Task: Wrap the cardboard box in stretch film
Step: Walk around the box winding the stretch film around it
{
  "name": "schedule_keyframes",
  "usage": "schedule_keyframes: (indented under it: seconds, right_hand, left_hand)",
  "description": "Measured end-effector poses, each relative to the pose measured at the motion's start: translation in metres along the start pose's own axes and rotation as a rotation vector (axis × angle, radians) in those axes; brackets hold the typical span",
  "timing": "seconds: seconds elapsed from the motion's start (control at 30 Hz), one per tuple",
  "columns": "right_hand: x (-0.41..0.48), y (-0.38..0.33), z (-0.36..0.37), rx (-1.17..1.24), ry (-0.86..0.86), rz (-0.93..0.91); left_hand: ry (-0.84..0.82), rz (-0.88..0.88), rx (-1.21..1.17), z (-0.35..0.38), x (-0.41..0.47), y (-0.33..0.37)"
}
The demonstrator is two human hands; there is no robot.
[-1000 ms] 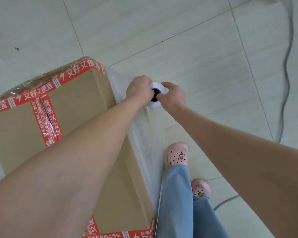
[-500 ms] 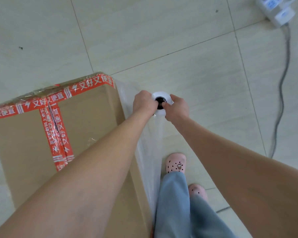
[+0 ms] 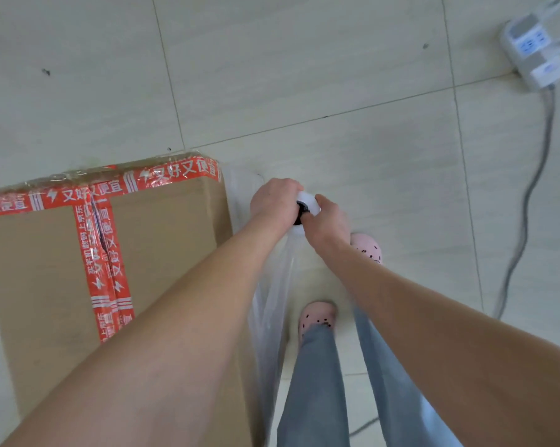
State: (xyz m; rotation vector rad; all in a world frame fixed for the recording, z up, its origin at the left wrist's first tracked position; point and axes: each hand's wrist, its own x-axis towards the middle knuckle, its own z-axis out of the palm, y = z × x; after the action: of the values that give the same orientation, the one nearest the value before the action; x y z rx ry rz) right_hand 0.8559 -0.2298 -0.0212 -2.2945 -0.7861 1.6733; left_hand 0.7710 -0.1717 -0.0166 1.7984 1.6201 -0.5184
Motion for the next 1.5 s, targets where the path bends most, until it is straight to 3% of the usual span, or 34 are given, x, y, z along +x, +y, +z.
schedule_keyframes:
  seconds: [0.2, 0.37, 0.47, 0.57, 0.67, 0.83, 1.1, 1.3, 1.5]
  right_hand:
    - [0.016, -0.027, -0.012, -0.033, -0.006, -0.081]
    - [0.028, -0.038, -0.016, 0.091, -0.046, 0.023]
    - [0.029, -0.036, -0.014, 0.093, -0.074, 0.113]
    - [0.028, -0.036, -0.013, 0.067, -0.094, 0.099]
    - [0.029, -0.037, -0.014, 0.042, -0.101, 0.076]
    - [0.039, -0.051, -0.021, -0.009, -0.08, -0.018]
    - [0.047, -0.067, -0.026, 0.012, 0.043, -0.1]
    - [0.05, -0.065, -0.031, -0.044, 0.081, -0.064]
    - [0.06, -0.071, -0.04, -0.15, 0.098, -0.155]
  left_hand:
    - [0.072, -0.235, -0.213, -0.01, 0.004, -0.01]
    - [0.056, -0.433, -0.45, -0.015, 0.016, -0.018]
    - [-0.023, -0.353, -0.375, -0.016, 0.02, -0.015]
    - [-0.027, -0.156, -0.163, -0.018, 0.025, -0.009]
    - [-0.018, -0.087, -0.056, -0.023, 0.032, -0.002]
    - [0.003, -0.139, -0.092, -0.03, 0.042, -0.004]
    - [0.116, -0.399, -0.529, -0.029, 0.037, -0.008]
    - [0.174, -0.171, -0.212, -0.033, 0.035, 0.008]
    - [0.166, -0.218, -0.191, -0.046, 0.049, 0.017]
